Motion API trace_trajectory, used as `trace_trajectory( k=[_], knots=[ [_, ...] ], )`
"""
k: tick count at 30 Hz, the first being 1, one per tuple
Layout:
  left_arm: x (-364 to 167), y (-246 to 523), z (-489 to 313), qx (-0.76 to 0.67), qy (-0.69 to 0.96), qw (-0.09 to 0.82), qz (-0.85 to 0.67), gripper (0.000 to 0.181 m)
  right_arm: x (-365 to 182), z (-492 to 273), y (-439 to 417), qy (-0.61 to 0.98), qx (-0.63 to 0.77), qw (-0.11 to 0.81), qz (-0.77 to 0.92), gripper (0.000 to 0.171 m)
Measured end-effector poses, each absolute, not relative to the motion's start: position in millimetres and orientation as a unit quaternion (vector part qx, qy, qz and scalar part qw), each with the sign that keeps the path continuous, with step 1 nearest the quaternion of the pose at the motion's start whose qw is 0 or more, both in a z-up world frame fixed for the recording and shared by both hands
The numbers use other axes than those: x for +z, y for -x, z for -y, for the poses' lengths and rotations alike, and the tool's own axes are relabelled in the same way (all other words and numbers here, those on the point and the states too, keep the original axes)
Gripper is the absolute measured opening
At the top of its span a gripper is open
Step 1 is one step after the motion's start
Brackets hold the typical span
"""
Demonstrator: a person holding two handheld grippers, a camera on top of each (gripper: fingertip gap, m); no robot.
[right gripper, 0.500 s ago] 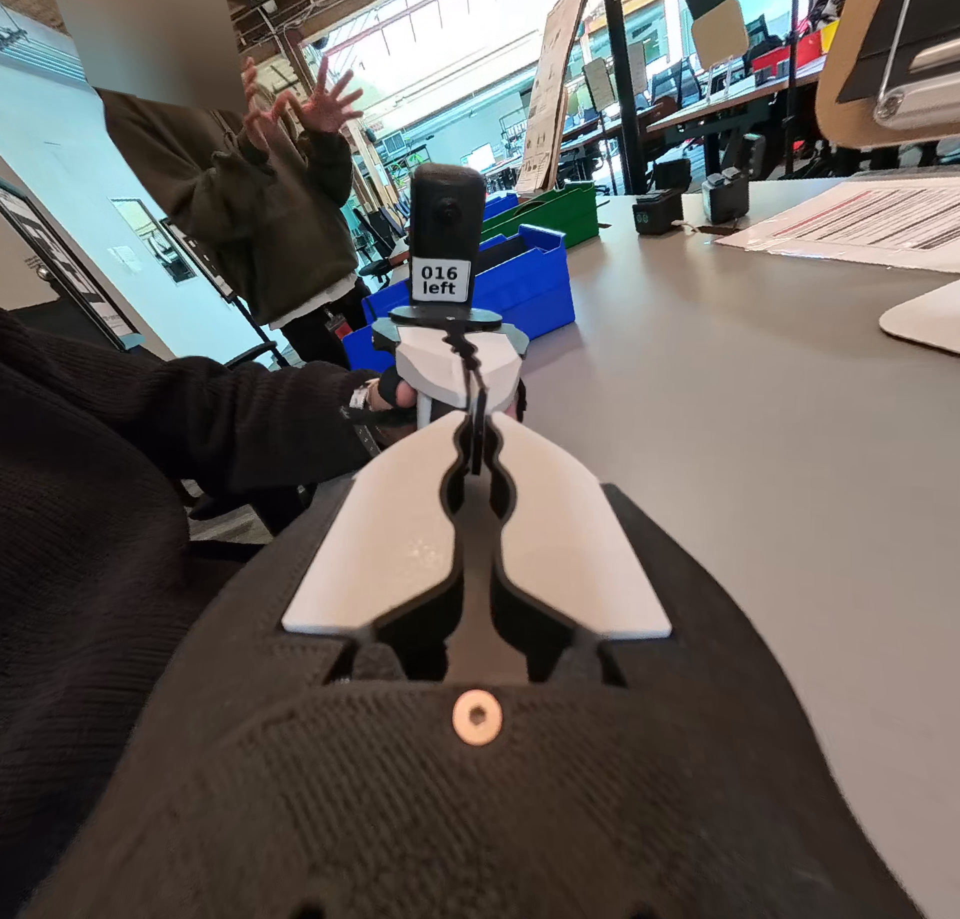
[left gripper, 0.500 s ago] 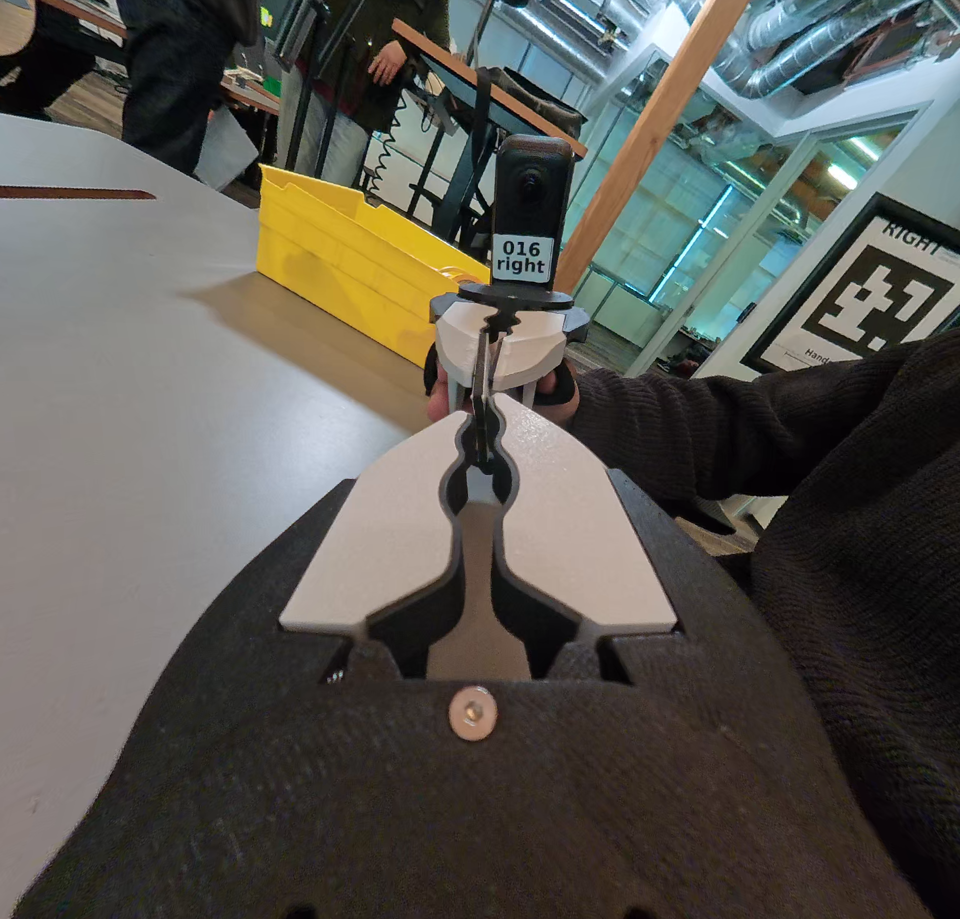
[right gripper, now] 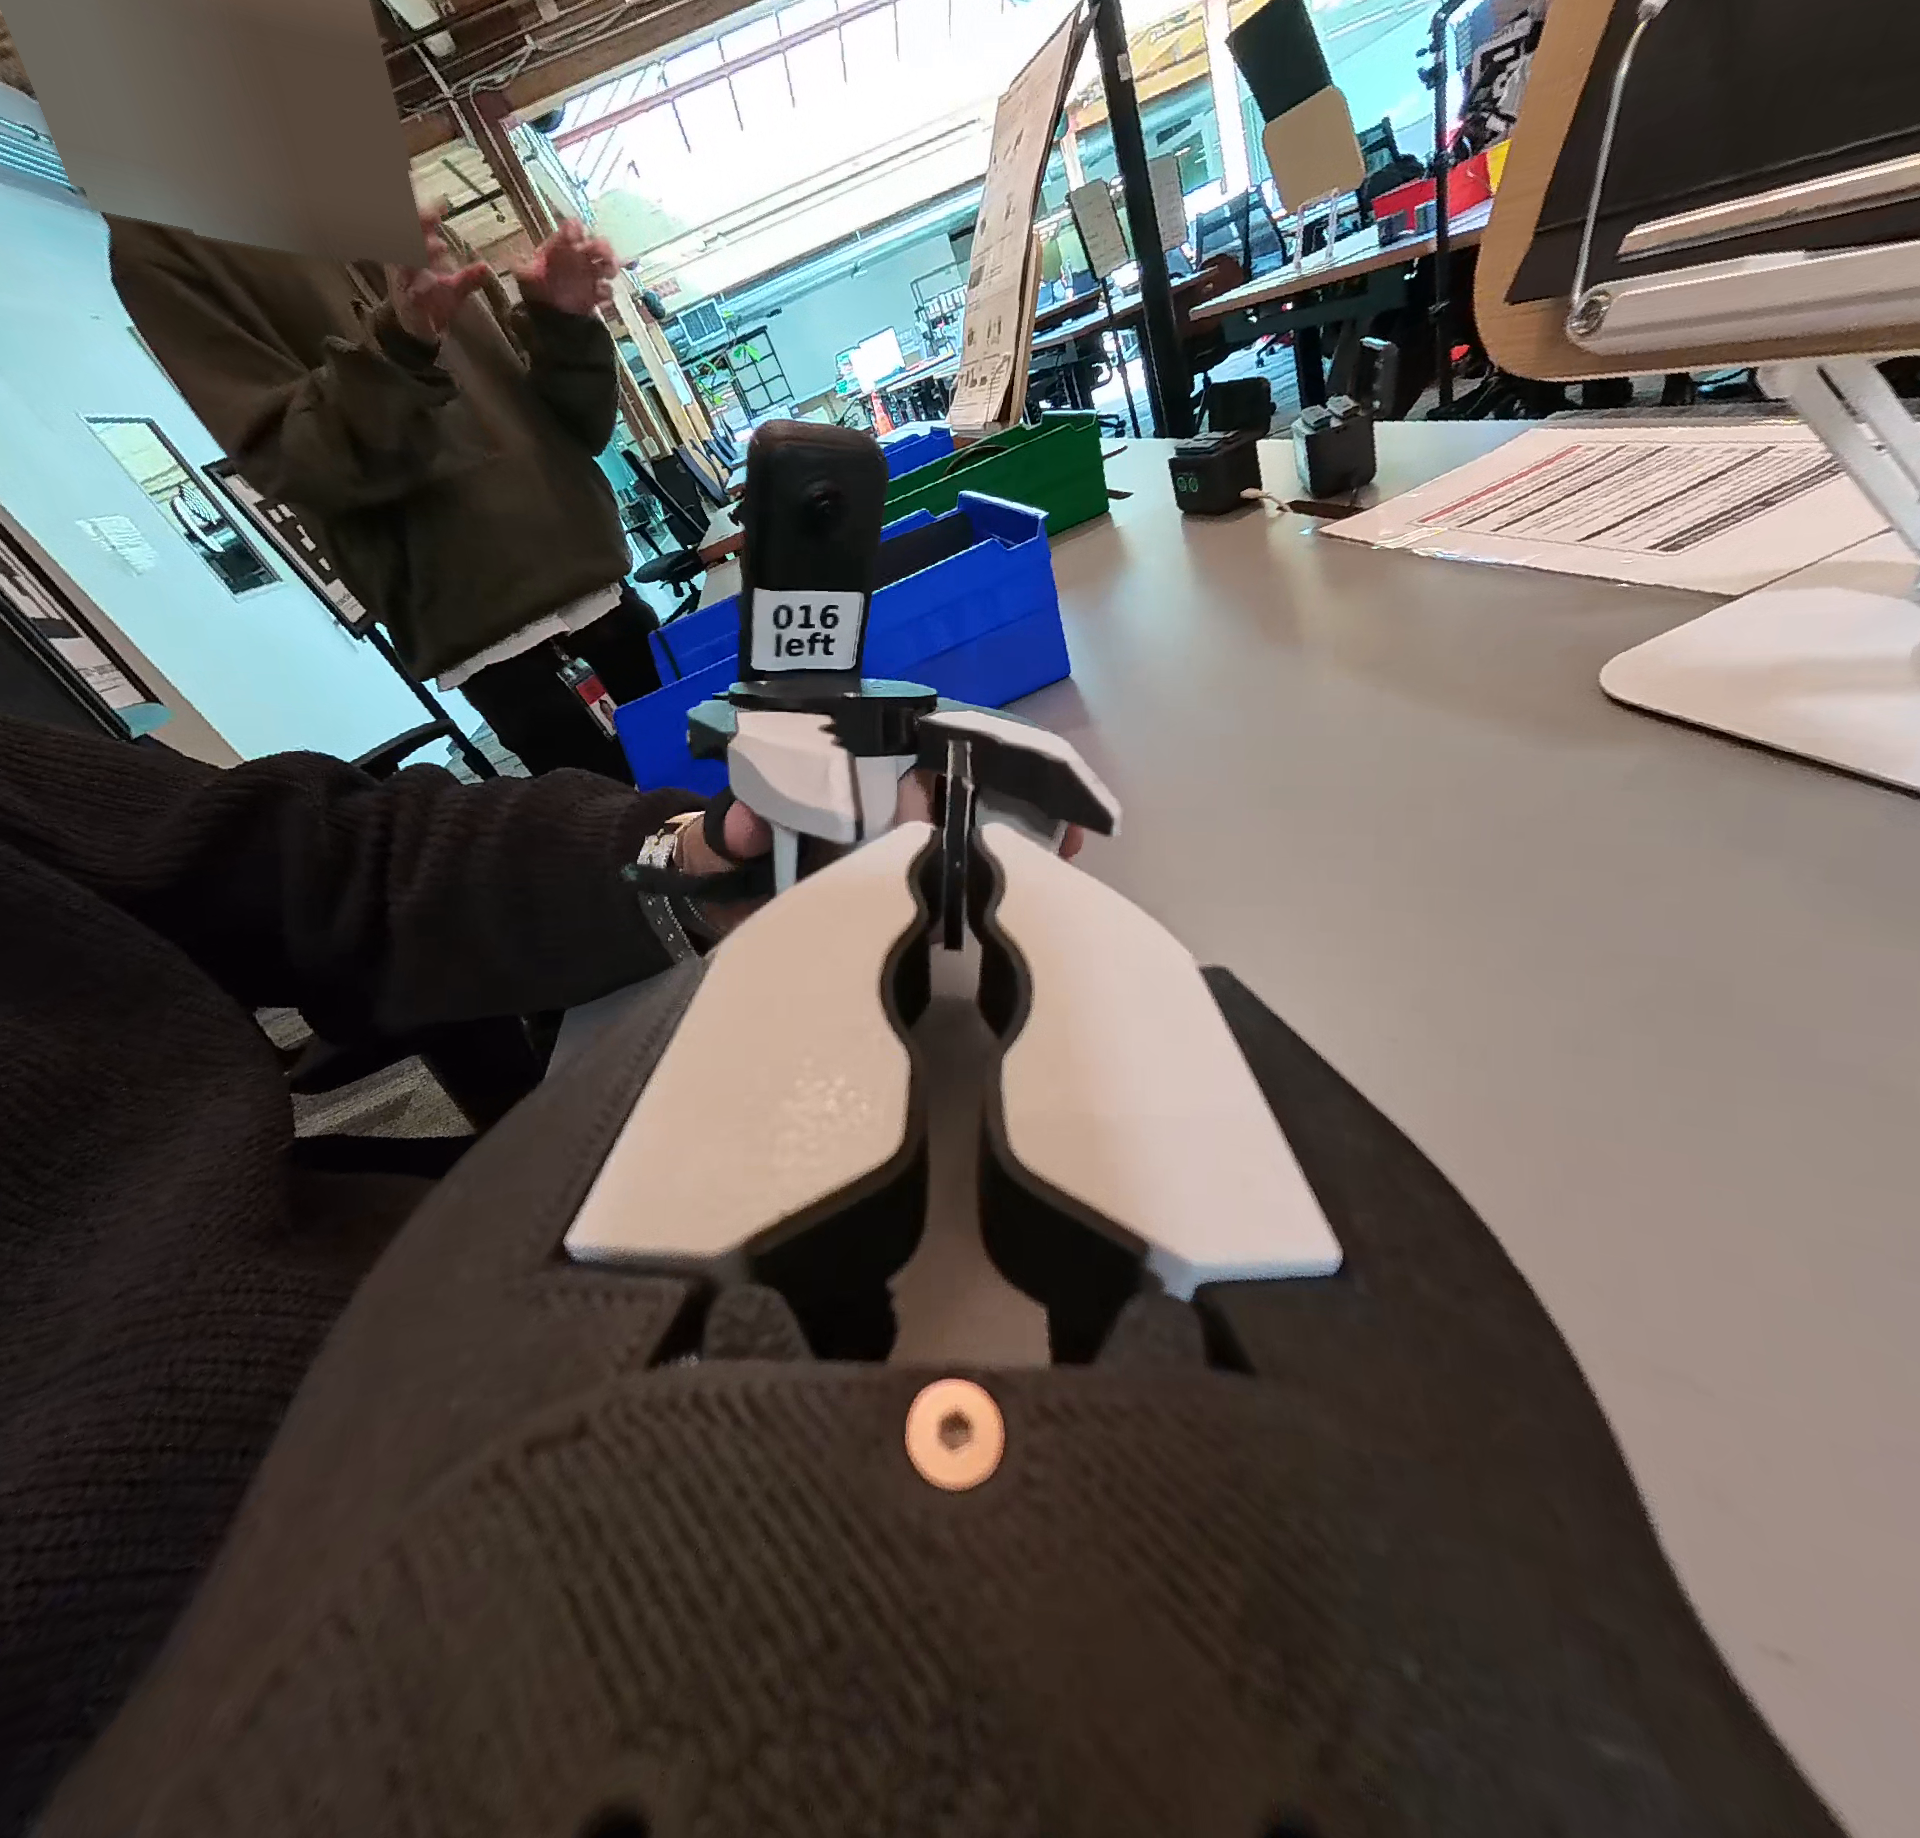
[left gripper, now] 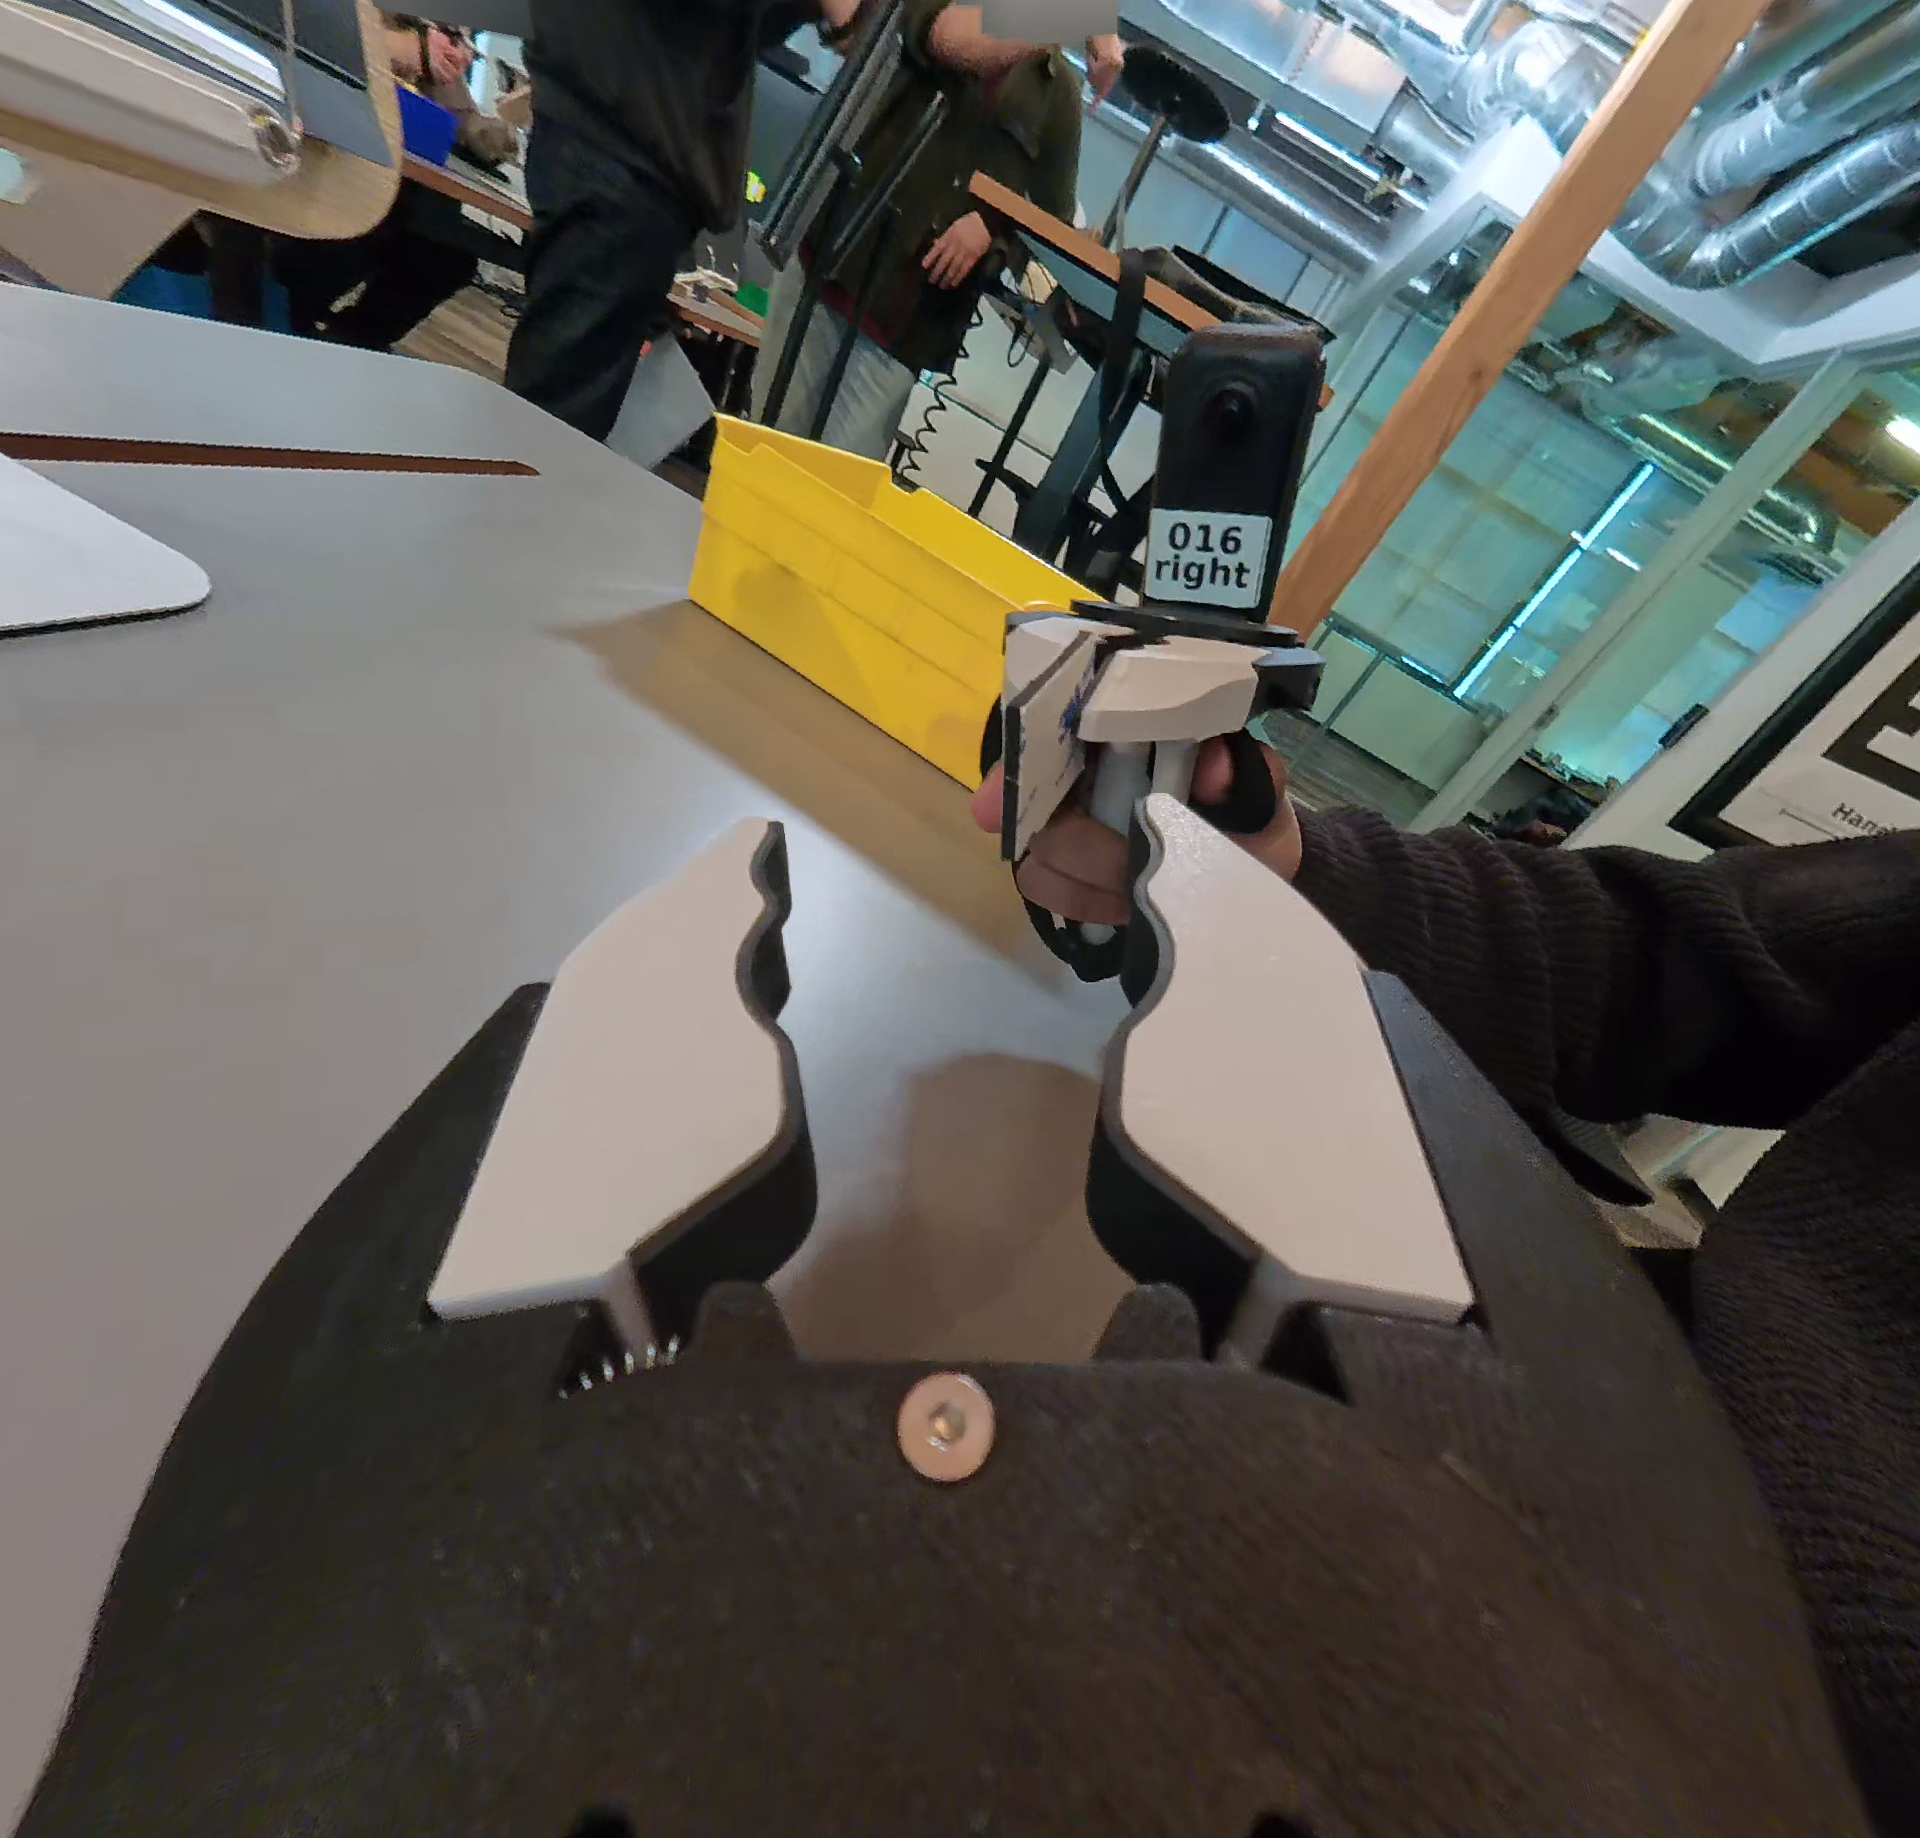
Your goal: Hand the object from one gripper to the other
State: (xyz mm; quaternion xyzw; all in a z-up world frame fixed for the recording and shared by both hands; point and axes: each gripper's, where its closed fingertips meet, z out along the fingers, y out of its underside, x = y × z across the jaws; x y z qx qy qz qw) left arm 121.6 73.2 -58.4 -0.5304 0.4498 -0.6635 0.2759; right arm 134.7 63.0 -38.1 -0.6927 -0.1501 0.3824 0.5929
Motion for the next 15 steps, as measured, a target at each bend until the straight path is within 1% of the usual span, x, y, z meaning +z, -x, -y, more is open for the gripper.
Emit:
trace_trajectory(
  k=[5,10,15],
  knots=[
    [-58,-119,-83,-0.662,0.545,0.289,-0.426,0.066,-35,-62,-134,0.695,0.348,0.608,0.163,0.004],
    [-53,-116,-91,-0.665,0.552,0.300,-0.404,0.065,-15,-55,-143,0.690,0.300,0.640,0.158,0.004],
    [-50,-112,-96,-0.665,0.555,0.310,-0.392,0.060,17,-33,-196,0.697,0.182,0.683,0.115,0.004]
  ],
)
